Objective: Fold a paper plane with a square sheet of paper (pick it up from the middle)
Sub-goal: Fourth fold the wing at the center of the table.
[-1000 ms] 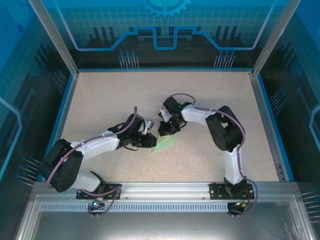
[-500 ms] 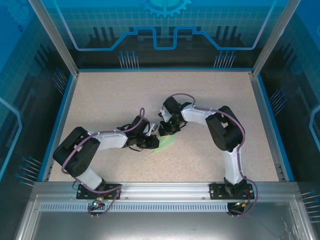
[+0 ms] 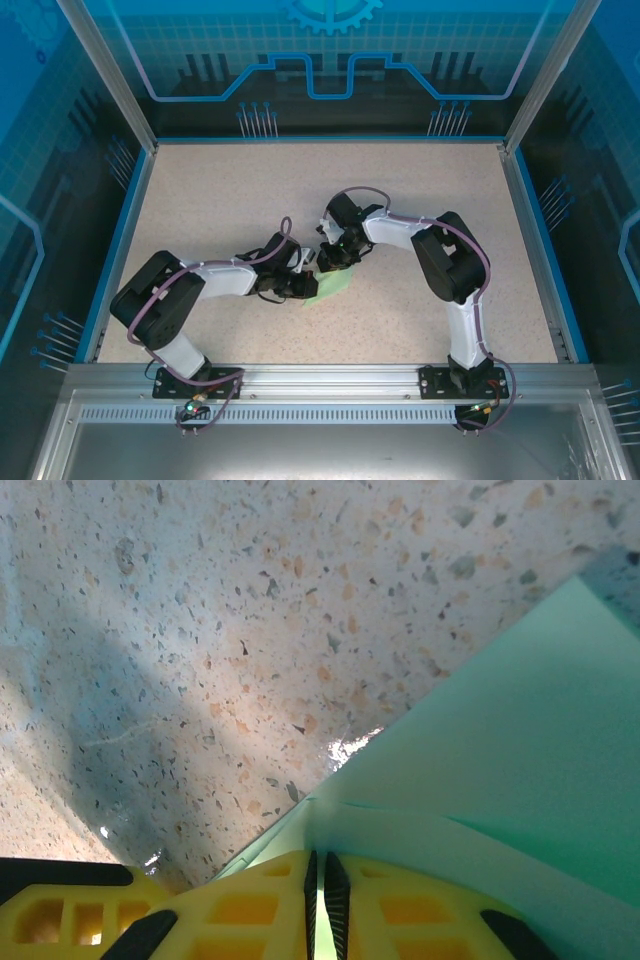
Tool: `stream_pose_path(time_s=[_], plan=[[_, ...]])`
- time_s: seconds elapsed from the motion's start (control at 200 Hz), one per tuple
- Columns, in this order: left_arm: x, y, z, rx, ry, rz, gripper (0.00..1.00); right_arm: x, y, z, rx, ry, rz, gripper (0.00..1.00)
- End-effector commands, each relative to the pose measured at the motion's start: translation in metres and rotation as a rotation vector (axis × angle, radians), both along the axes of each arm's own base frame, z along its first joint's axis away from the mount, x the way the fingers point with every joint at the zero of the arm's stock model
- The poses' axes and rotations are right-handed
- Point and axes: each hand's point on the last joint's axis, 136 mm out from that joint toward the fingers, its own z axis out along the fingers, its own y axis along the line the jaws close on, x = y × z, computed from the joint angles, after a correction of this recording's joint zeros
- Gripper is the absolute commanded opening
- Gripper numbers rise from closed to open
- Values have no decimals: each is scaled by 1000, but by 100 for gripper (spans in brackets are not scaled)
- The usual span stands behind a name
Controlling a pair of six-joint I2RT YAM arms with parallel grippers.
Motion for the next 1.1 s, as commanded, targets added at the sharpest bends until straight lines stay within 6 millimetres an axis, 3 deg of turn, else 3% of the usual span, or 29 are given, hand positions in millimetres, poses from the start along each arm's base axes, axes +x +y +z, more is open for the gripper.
stream_pose_path(time_s=[0.0,0.285,0.535,0.71,1.095], plan=[[-6,14,-21,67,11,-8,9,-14,-33,-42,-163,53,-2,16],[-16,20,-40,87,40,-21,8,-1,-19,1,4,5,-56,18],[-20,21,-44,89,49,-32,7,-12,-10,30,125,4,-102,18],[-20,21,-44,86,49,-38,7,-24,-1,29,151,20,-118,18],[-26,25,-41,90,49,-46,7,-25,-13,-13,40,43,-132,17]])
